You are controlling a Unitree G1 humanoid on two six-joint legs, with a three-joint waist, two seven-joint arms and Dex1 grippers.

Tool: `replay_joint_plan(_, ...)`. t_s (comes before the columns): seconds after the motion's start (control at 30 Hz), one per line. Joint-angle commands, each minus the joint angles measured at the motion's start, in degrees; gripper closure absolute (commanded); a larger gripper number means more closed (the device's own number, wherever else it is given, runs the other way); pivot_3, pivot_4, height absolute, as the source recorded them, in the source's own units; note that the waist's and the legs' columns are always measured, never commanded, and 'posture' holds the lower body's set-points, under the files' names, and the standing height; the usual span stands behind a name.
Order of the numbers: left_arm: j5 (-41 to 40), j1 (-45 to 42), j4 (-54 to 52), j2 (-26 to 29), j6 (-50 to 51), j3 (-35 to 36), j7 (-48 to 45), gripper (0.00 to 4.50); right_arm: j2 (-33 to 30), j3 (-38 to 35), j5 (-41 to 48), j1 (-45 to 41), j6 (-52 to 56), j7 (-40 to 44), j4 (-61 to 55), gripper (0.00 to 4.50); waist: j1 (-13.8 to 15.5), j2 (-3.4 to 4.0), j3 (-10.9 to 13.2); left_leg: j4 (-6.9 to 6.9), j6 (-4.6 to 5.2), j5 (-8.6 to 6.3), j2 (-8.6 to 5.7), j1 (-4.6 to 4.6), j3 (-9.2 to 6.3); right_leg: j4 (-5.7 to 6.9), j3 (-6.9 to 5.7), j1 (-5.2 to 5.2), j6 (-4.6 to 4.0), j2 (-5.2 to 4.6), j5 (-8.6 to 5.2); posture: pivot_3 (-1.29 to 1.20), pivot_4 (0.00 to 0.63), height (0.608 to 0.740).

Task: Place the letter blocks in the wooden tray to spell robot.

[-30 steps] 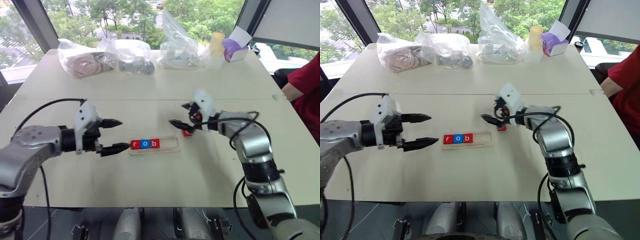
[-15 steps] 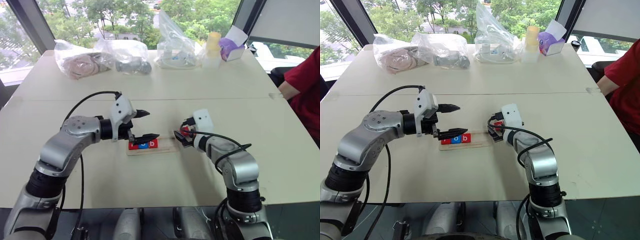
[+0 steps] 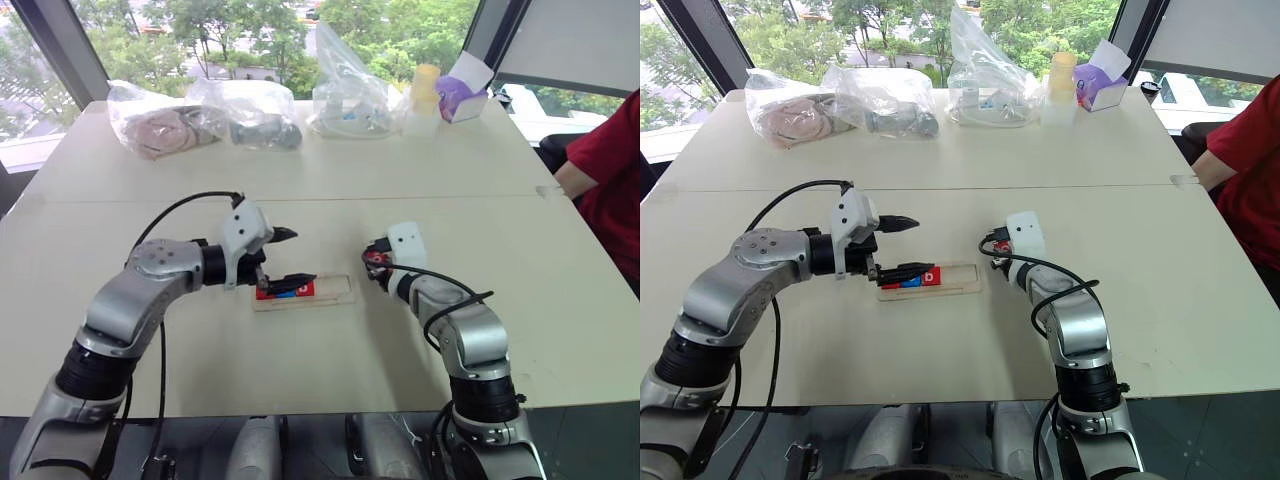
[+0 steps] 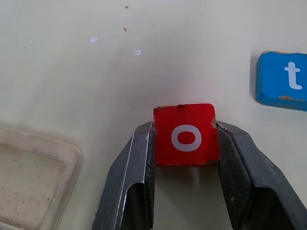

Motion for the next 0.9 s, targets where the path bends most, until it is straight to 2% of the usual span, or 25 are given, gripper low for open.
replay_joint_plan(0.03, -0.3, -0.6, -2.5, -0.2, -0.6, 1.3, 0.2, 0.0, -1.5, -0.3, -0.2, 0.6, 1.1, -0.5, -2.6, 3.33, 0.1, 0.0, 0.0, 0.0, 0.0, 0.0, 0.0, 0.0, 0.0, 0.0, 0.0, 0.0, 0.0, -0.01, 0.0, 0.0, 0.15, 0.74)
replay_joint_plan(0.2, -0.1, -1.1, -3.2, -0.7, -0.6, -0.2, -0.4, 0.0, -0.6, -7.8, -1.9, 3.9, 8.5, -6.0, -14.2, 3.33, 0.5, 0.0, 0.0, -0.01, 0.0, 0.0, -0.02, -0.08, -0.02, 0.0, -0.04, -0.01, 0.01, -0.07, -0.01, 0.0, 0.15, 0.74)
replay_joint_plan(0.33, -0.7, -2.4, -2.6, -3.3, -0.7, -1.5, -0.5, 0.0, 8.0, -14.8, -1.9, 5.3, 16.3, -10.2, -19.7, 3.33, 0.4, 0.0, 0.0, -0.01, 0.0, 0.0, -0.03, -0.08, -0.04, -0.02, -0.04, -0.01, 0.02, -0.1, -0.01, 0.0, 0.15, 0.74)
replay_joint_plan(0.47, 0.0, -3.8, -0.8, -4.9, -1.3, -2.2, -1.2, 0.0, 11.0, -16.6, -3.1, 5.5, 16.4, -13.0, -19.3, 3.33, 0.0, 0.02, 0.0, 0.0, 0.0, 0.0, -0.02, -0.02, -0.02, -0.02, -0.02, -0.01, 0.0, -0.02, -0.01, 0.0, 0.15, 0.74)
replay_joint_plan(0.57, 0.3, -4.6, 0.5, -5.4, -1.9, -2.7, -2.1, 0.0, 11.9, -15.1, -3.0, 5.9, 15.1, -13.8, -17.7, 1.9, 0.1, 0.03, 0.0, 0.0, 0.0, 0.0, -0.02, -0.02, -0.02, -0.02, -0.02, -0.01, 0.0, -0.02, -0.01, 0.0, 0.15, 0.74)
replay_joint_plan(0.67, 0.4, -4.6, 0.9, -5.0, -2.1, -2.4, -2.9, 0.0, 10.0, -14.4, -2.0, 6.0, 15.4, -12.2, -18.9, 0.41, 0.1, 0.03, 0.0, -0.01, 0.0, 0.0, -0.02, -0.03, -0.02, -0.03, -0.02, -0.02, 0.0, -0.02, -0.01, 0.0, 0.15, 0.74)
replay_joint_plan(0.7, 0.3, -4.5, 1.0, -4.7, -2.2, -2.1, -3.2, 0.0, 9.1, -14.3, -1.5, 6.0, 15.2, -11.4, -19.4, 0.05, 0.1, 0.03, 0.0, -0.01, 0.0, 0.0, -0.02, -0.03, -0.02, -0.03, -0.02, -0.01, 0.0, -0.03, -0.01, 0.0, 0.15, 0.74)
replay_joint_plan(0.8, -1.0, -4.2, 1.1, -3.0, -1.4, -0.1, -4.8, 0.0, 2.3, -13.2, 0.7, 5.3, 10.7, -6.0, -20.8, 0.05, 0.1, 0.05, 0.0, -0.01, 0.0, 0.0, -0.03, -0.05, -0.01, -0.06, -0.02, -0.02, 0.0, -0.06, -0.01, 0.0, 0.15, 0.74)
replay_joint_plan(0.9, -1.8, -3.2, 0.5, 2.2, -0.7, 0.3, -9.7, 0.0, -12.1, -13.3, 7.5, 6.5, 0.4, 11.6, -16.6, 0.05, 0.1, 0.08, 0.0, 0.0, 0.0, 0.0, -0.05, -0.05, -0.01, -0.12, -0.03, 0.02, 0.01, -0.05, -0.02, 0.0, 0.15, 0.74)
